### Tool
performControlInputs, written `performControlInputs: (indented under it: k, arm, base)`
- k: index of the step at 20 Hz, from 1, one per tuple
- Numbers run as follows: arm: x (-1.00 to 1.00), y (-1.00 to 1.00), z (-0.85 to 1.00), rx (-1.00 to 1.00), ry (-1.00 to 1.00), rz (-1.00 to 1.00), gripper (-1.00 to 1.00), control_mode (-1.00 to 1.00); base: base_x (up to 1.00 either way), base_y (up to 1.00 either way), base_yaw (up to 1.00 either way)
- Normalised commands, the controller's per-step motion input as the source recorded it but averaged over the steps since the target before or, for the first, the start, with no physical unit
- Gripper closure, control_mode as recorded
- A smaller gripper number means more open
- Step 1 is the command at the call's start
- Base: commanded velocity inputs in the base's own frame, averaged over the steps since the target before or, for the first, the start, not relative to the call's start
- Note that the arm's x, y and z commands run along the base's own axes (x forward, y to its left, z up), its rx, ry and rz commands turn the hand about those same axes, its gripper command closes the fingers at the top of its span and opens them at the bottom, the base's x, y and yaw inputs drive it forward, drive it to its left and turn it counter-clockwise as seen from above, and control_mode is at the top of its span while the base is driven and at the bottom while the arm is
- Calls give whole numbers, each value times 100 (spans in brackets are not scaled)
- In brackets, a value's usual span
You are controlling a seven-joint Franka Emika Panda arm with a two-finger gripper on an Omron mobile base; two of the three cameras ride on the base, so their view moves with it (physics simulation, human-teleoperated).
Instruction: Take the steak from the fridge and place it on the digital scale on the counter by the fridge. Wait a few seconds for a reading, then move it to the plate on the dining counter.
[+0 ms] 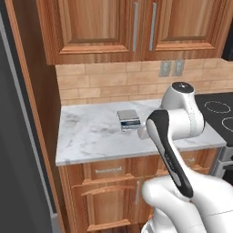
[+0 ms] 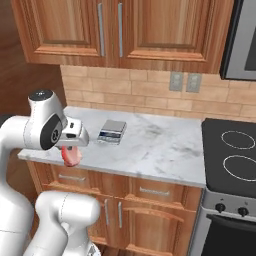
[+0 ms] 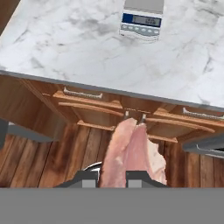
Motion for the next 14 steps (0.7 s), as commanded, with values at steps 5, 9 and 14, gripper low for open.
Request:
performControlInputs:
  k: [5, 9, 14]
  arm:
    - [0, 0, 0, 0, 0, 0, 100, 100]
    - [0, 0, 0, 0, 0, 0, 100, 100]
    - [3, -4, -6, 0, -1, 0, 100, -100]
  base:
    - [70, -8, 6]
    - [24, -2, 1]
    - [0, 0, 0]
